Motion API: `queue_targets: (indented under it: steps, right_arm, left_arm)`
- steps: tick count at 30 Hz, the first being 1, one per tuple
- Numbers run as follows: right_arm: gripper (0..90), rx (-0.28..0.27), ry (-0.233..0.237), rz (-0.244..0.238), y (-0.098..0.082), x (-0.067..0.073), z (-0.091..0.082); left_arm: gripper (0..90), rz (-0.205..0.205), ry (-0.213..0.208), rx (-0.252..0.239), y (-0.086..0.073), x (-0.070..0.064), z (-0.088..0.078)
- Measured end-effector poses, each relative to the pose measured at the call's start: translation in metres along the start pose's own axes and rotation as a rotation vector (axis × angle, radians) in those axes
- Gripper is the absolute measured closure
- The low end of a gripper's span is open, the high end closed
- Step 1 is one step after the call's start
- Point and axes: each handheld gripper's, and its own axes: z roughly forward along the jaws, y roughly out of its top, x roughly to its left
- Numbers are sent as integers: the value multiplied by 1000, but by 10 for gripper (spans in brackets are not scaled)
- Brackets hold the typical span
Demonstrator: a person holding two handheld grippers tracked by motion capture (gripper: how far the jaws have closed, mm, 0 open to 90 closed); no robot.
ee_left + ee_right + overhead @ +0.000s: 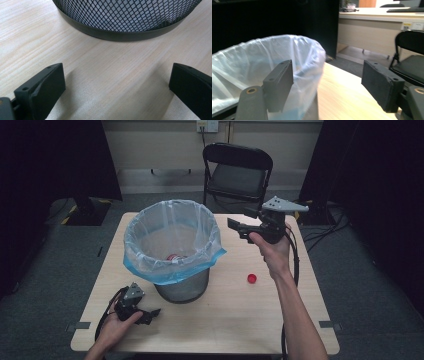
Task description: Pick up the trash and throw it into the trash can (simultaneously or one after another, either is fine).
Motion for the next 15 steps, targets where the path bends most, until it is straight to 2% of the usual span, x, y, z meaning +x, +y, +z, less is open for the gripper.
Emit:
queue_targets:
  steps: [4,6,15]
  right_arm:
    - [246,31,-37,2,-10,-7,-5]
    - [273,42,-42,3,-14,-9,-7]
    - [253,77,-67,36,-34,-20,-12]
  left_arm:
    - [0,0,0,0,0,0,0]
    - [0,0,0,0,0,0,0]
    - [0,0,0,0,0,0,0]
